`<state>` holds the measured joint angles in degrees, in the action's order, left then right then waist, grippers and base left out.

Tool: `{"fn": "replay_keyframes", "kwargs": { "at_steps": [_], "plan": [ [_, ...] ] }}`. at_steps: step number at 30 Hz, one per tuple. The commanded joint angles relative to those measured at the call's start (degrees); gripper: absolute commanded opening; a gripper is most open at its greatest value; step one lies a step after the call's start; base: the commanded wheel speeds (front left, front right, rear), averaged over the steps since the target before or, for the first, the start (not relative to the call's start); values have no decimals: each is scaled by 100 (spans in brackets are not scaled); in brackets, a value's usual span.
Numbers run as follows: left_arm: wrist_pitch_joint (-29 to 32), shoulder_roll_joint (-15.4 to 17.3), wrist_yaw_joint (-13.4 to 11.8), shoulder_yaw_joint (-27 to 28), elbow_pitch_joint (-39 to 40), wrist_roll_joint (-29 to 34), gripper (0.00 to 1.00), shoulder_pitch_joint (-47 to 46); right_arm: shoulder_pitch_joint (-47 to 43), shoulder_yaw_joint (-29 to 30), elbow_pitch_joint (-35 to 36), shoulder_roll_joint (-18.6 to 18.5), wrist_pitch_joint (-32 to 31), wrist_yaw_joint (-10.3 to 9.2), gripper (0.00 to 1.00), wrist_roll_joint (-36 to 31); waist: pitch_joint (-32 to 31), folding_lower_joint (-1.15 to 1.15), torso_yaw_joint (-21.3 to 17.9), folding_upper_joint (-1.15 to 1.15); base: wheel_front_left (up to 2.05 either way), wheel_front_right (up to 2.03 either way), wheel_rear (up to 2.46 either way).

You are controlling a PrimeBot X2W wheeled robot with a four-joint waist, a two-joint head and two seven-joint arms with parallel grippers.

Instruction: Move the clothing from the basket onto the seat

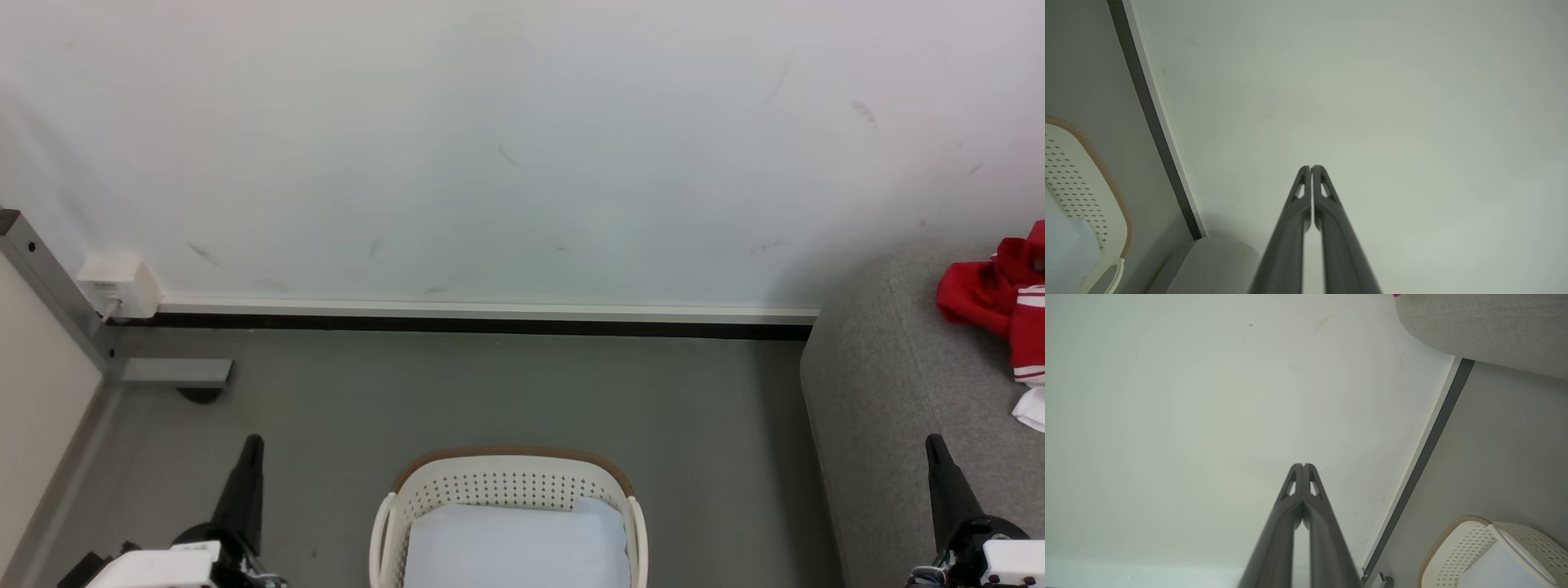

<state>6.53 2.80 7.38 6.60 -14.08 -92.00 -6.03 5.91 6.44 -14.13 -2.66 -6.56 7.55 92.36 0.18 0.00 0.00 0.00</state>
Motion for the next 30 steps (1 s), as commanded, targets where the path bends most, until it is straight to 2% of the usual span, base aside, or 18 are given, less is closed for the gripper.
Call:
{"fn": "replay_keyframes", "kwargs": {
  "at_steps": [1,30],
  "plan": [
    [23,12,32,10,19,-76,0,-38,64,20,25,-40,-16,-12,0,11,0,0,0,0,0,0,0],
    [22,12,32,11,18,-77,0,-38,64,19,25,-40,-16,-12,0,12,0,0,0,0,0,0,0]
  ]
}}
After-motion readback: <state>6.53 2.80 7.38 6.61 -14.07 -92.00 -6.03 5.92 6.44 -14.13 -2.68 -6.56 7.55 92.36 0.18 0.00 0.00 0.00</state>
